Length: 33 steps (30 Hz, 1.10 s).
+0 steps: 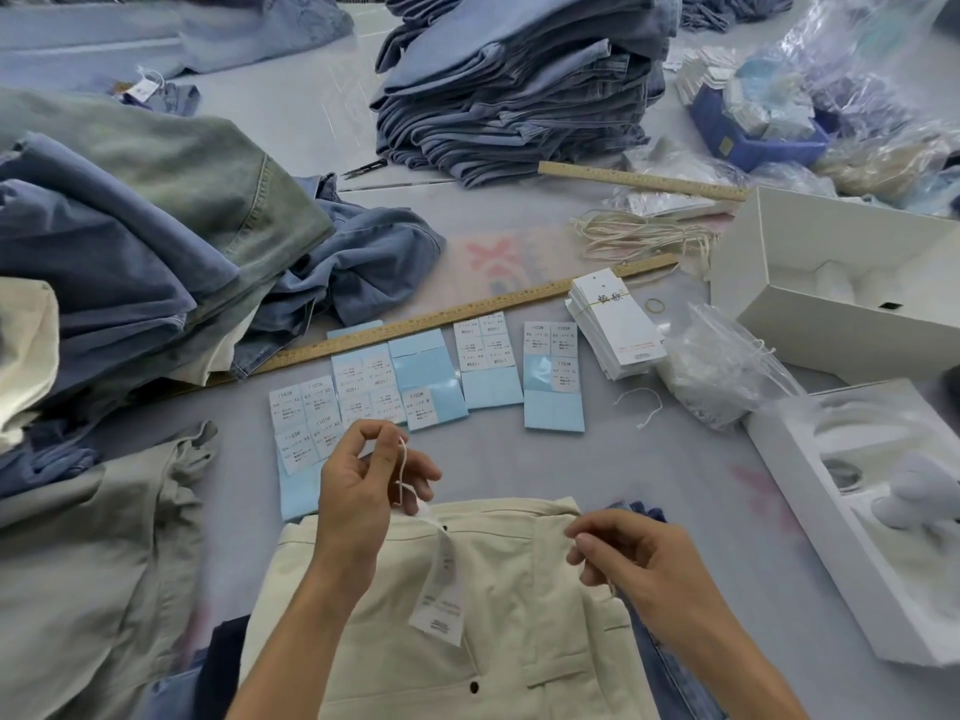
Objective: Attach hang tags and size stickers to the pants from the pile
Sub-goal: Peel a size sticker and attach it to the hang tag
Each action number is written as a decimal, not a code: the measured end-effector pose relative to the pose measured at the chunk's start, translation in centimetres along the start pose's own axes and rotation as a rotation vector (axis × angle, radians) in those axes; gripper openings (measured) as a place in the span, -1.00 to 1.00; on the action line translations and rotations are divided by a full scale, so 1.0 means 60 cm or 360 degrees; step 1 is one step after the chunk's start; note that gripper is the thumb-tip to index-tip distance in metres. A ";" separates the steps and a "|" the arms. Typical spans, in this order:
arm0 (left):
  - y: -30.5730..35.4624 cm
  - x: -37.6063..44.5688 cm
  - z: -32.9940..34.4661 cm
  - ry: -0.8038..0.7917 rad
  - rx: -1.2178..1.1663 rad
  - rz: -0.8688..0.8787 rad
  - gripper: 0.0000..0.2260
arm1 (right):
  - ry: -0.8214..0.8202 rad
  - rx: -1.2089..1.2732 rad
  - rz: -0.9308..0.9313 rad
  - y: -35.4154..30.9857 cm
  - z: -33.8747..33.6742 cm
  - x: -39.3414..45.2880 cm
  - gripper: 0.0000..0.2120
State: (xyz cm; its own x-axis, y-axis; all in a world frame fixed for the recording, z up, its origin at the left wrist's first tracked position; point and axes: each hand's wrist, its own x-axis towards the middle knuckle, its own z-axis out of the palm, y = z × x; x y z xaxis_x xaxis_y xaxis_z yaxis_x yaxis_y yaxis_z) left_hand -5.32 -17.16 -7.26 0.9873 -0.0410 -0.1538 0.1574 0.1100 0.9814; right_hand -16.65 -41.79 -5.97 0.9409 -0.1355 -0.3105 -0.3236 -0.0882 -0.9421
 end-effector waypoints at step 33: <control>0.010 -0.021 0.105 -0.0194 -0.0523 -0.0399 -0.86 | -0.0233 0.0206 0.0081 0.018 0.147 -0.002 -0.60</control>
State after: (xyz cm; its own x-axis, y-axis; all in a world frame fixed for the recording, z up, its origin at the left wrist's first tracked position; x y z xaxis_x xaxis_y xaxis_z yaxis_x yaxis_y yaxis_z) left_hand -6.61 -23.28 -5.75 0.9107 -0.2214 -0.3486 0.4105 0.3914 0.8236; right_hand -16.24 -33.17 -8.08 0.9311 0.0095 -0.3646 -0.3646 0.0441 -0.9301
